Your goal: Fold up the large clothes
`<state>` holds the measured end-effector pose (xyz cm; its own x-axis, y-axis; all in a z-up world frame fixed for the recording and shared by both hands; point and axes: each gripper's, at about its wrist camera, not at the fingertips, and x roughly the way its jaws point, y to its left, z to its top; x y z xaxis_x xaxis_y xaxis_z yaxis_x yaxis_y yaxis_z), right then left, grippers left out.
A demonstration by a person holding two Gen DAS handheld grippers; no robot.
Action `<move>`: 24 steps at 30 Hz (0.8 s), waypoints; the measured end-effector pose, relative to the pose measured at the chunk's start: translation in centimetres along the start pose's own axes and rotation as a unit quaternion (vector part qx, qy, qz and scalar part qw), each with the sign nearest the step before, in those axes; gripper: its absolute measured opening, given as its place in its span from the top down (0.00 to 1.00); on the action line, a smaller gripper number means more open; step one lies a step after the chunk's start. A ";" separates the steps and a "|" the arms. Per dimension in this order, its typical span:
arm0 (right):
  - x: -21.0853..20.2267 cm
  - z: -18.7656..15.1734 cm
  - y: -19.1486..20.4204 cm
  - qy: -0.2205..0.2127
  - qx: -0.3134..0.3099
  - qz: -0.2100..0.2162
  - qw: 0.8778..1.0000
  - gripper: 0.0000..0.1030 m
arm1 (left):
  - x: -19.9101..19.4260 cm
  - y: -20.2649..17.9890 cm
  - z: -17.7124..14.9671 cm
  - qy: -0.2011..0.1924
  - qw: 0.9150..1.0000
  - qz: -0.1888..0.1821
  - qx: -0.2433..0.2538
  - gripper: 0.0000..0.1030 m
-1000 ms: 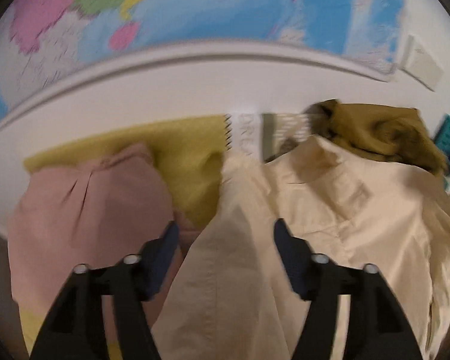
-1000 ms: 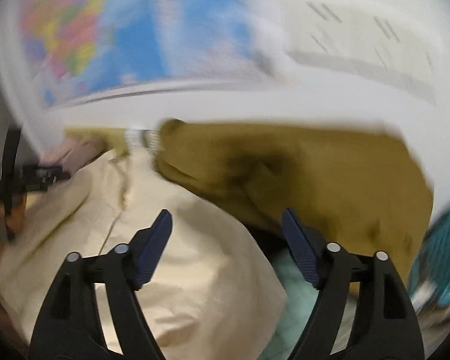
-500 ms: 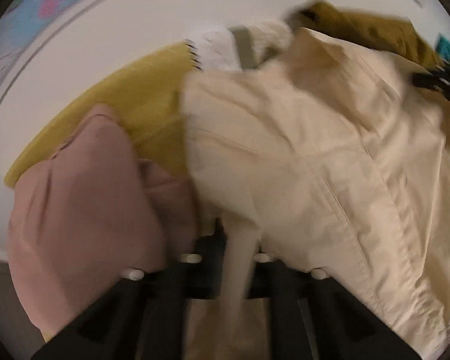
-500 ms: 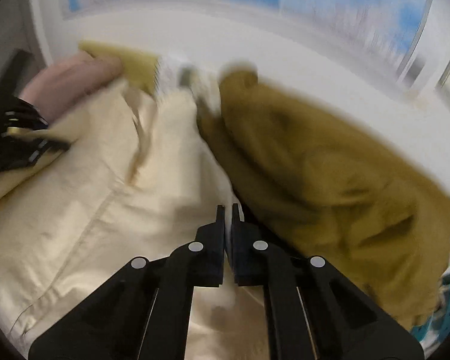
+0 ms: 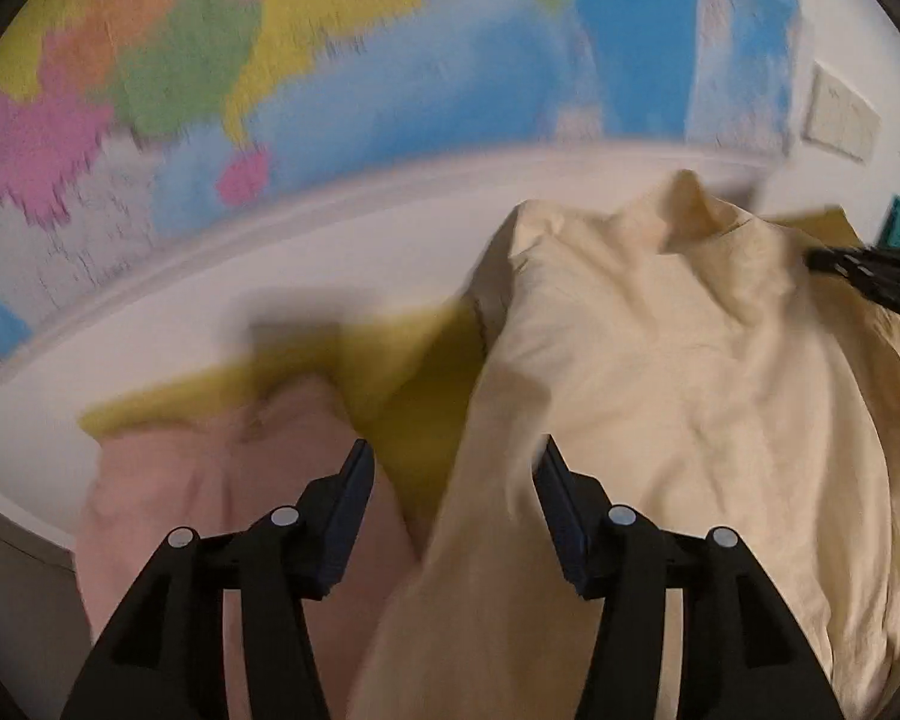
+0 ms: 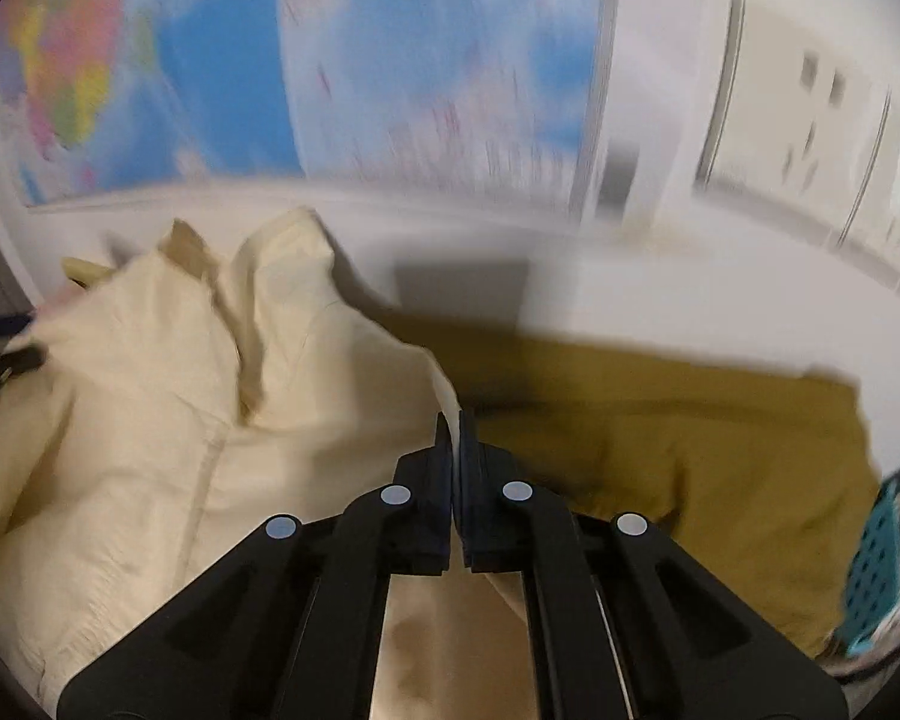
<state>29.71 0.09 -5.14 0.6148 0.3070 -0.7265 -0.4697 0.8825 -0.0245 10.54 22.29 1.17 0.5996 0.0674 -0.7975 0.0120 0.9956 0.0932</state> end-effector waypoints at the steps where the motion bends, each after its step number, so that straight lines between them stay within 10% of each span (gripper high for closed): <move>1: 0.5 -0.3 0.3 -0.001 -0.001 -0.001 1.000 0.95 | -0.4 0.0 -1.1 -0.001 1.000 -0.006 0.002 0.45; 7: 0.8 0.0 0.6 0.001 0.005 0.000 1.000 0.57 | -8.2 -1.3 -7.5 -0.028 0.996 -0.078 0.019 0.12; 12: -4.8 -1.6 2.1 -0.044 -0.010 0.029 0.999 0.28 | -9.6 -5.8 -12.5 0.001 0.995 -0.076 0.072 0.11; 14: -7.9 -3.6 1.3 -0.057 -0.015 0.035 0.998 0.20 | -8.6 -6.8 -13.3 0.021 0.995 -0.058 0.084 0.29; 17: -10.6 -6.5 1.5 -0.055 -0.019 0.052 0.997 0.20 | -7.2 -6.0 -13.8 0.042 0.996 -0.051 0.064 0.92; 24: -16.1 -12.3 -0.4 -0.058 -0.044 0.048 0.996 0.20 | -11.5 2.7 -7.6 -0.028 0.999 0.031 -0.025 0.94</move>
<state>12.22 -9.60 -1.85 0.6307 0.4325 -0.6444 -0.5811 0.8135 -0.0227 -2.37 24.70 6.05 0.6413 0.1271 -0.7567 -0.0664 0.9917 0.1103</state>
